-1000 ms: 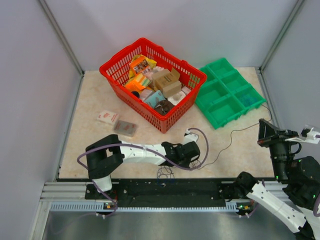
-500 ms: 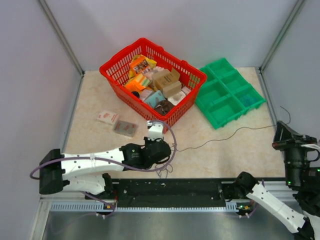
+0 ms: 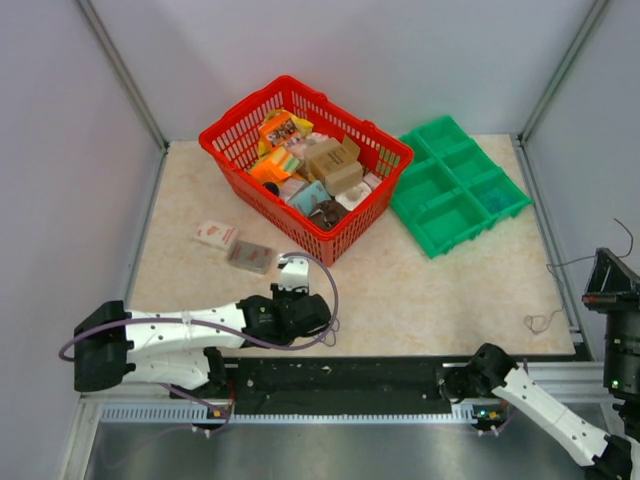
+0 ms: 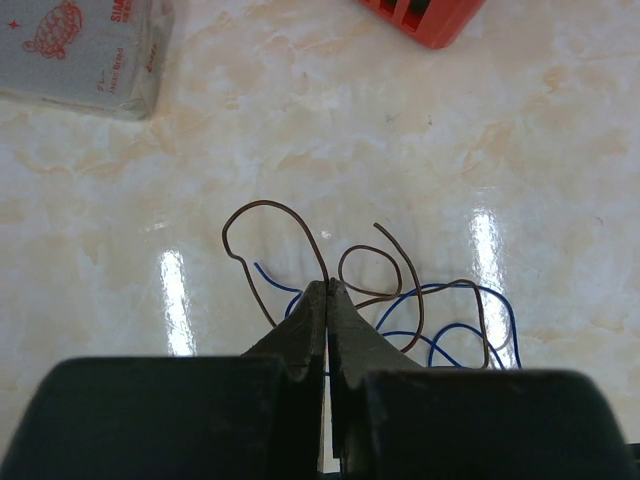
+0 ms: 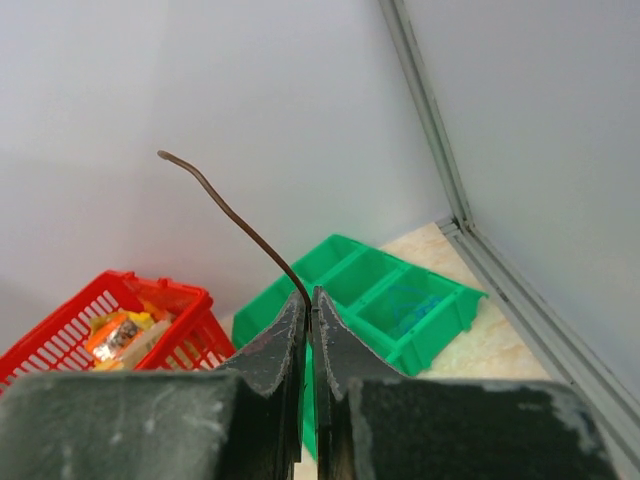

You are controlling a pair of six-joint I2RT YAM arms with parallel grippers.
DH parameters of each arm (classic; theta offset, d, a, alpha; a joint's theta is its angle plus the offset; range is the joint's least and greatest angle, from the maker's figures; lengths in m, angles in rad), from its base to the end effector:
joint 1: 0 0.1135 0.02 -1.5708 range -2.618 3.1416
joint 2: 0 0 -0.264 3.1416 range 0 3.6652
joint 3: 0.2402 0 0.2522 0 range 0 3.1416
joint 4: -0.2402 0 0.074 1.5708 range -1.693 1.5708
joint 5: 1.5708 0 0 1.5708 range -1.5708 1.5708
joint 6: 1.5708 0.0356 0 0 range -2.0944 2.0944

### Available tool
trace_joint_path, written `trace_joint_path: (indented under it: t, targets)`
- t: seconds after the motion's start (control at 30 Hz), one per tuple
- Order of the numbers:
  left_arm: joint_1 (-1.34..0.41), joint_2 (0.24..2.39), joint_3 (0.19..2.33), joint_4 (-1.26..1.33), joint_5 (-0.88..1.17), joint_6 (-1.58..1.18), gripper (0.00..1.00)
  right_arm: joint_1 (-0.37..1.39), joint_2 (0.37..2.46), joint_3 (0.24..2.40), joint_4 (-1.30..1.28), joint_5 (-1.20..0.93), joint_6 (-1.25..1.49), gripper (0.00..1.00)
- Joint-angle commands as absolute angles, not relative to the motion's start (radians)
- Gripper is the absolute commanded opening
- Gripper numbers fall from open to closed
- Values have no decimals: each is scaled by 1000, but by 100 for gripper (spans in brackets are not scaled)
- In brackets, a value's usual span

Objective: Untangle the cables

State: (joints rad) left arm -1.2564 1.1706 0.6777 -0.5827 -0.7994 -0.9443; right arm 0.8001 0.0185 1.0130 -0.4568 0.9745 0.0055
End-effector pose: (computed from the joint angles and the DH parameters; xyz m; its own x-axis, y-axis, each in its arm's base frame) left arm 0.0887 -0.1902 0.2066 -0.6112 0.0535 -0.7896 0.1065 0.9942 -0.0151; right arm -0.0346 -0.0780 0.4046 0.3573 0.3724 -0.8565 0.0902 0.8990 0.4285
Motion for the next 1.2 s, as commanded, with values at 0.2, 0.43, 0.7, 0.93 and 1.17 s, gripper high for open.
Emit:
trace_joint_path:
  t: [0.2, 0.43, 0.7, 0.93, 1.17]
  targets:
    - [-1253, 1177, 641, -499, -824, -943, 0, 799, 179, 968, -446, 798, 210, 0]
    - [-1253, 1146, 591, -430, -822, -925, 0, 799, 337, 1046, -428, 647, 253, 0]
    - [-1253, 1129, 575, -373, -798, -873, 0, 799, 417, 940, -478, 589, 343, 0]
    - [-1253, 1112, 549, -301, -778, -819, 0, 798, 589, 848, -538, 508, 491, 0]
    - [-1252, 1104, 522, -245, -749, -776, 0, 798, 937, 848, -522, 405, 586, 0]
